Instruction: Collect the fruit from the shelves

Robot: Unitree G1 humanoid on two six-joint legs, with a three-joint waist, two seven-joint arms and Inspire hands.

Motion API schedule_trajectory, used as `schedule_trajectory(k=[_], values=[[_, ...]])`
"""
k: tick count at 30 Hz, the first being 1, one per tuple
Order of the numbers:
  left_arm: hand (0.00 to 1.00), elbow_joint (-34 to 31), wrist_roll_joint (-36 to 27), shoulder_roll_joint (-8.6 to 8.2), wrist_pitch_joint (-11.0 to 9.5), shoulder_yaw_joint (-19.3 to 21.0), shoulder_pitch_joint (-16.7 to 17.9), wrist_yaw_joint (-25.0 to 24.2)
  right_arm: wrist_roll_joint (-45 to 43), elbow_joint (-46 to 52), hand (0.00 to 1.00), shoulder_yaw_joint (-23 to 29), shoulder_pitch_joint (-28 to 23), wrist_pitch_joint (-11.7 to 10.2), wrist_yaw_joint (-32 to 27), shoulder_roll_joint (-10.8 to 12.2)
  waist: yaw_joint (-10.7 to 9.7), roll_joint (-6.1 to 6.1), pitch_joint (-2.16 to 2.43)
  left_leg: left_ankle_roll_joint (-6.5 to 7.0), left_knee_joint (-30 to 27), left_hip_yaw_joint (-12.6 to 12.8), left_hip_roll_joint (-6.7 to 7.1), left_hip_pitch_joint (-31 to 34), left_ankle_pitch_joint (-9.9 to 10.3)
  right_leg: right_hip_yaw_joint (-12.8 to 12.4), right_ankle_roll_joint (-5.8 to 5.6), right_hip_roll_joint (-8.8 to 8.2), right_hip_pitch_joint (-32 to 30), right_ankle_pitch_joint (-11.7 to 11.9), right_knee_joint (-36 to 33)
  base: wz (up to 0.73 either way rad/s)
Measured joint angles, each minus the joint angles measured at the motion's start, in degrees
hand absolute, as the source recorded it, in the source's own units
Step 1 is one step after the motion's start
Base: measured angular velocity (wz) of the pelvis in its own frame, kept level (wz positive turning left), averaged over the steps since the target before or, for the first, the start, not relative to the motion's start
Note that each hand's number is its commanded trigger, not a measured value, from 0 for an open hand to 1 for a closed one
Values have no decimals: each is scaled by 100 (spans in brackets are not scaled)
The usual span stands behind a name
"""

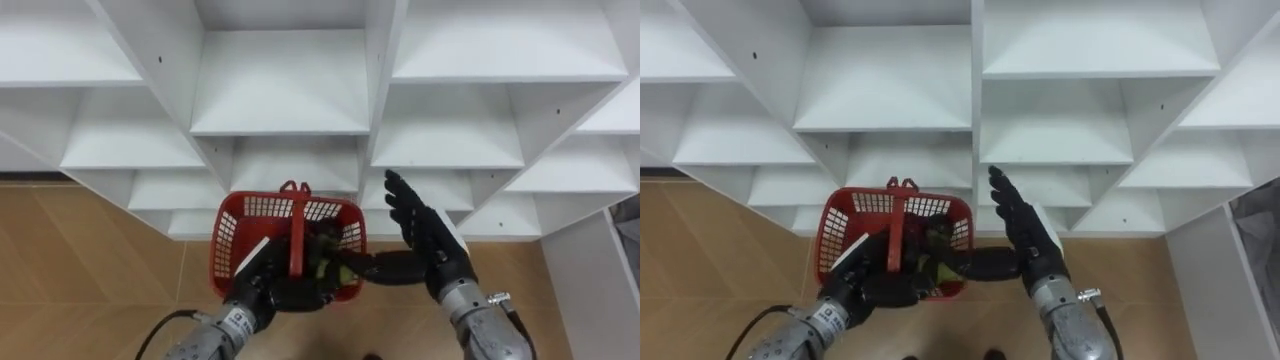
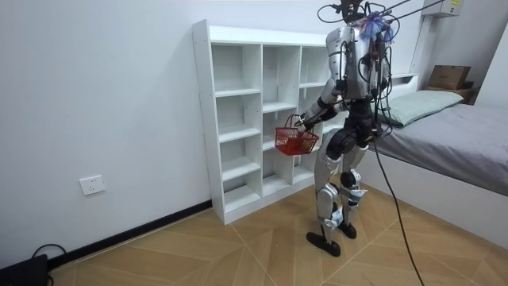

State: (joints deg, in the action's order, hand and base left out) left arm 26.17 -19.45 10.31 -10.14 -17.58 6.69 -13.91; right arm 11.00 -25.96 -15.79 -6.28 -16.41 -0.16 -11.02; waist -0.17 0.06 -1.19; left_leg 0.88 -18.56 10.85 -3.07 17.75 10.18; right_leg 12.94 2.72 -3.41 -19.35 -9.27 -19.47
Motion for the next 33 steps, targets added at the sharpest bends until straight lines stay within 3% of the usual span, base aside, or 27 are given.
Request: schedule_trajectory(k=[5, 7, 10, 15, 26, 30, 33], values=[[100, 608, 172, 142, 0, 178, 244, 219, -47, -632, 0, 155, -220, 107, -297, -63, -27, -38, 14, -26, 292, -18, 72, -512, -19, 19, -36, 4, 456, -44, 158, 1], [100, 835, 304, 245, -8, 199, 459, 259, -31, -917, 0, 202, -318, 106, -320, -118, -34, -65, 48, -32, 412, -22, 70, -758, -20, 20, -53, 46, 733, -29, 329, 0], [100, 1304, 453, 244, -9, 263, 652, 366, -25, -1150, 0, 293, -536, 108, -349, -116, -43, -70, 84, -51, 567, -18, 72, -1072, -10, 71, -81, 76, 1090, -2, 565, 3], [100, 1356, 535, 244, -14, 628, 978, 432, -10, -1163, 0, 407, -994, 93, -472, -106, -96, -60, 97, -57, 720, -35, 78, -1314, -4, 142, -120, 100, 1417, 23, 771, 8], [100, 2476, 550, 122, -23, 970, 799, 885, 514, -3036, 0, 675, -1095, 176, -484, 35, -113, -142, 109, -74, 971, -26, 153, -1951, 11, 119, -198, 119, 2017, -26, 1069, 1], [100, 2777, 607, 42, -5, 1185, 800, 1005, 880, -3690, 0, 1040, -1000, 416, -383, 138, -98, -127, 110, -87, 1030, -20, 147, -2048, 32, 122, -202, 140, 2152, -27, 1073, 0], [100, 2779, 631, 8, 121, 1242, 810, 1017, 1046, -3937, 0, 1144, -892, 606, -303, 188, -104, -88, 112, -88, 1027, -19, 145, -2073, 32, 133, -199, 143, 2176, -26, 1074, 0]])
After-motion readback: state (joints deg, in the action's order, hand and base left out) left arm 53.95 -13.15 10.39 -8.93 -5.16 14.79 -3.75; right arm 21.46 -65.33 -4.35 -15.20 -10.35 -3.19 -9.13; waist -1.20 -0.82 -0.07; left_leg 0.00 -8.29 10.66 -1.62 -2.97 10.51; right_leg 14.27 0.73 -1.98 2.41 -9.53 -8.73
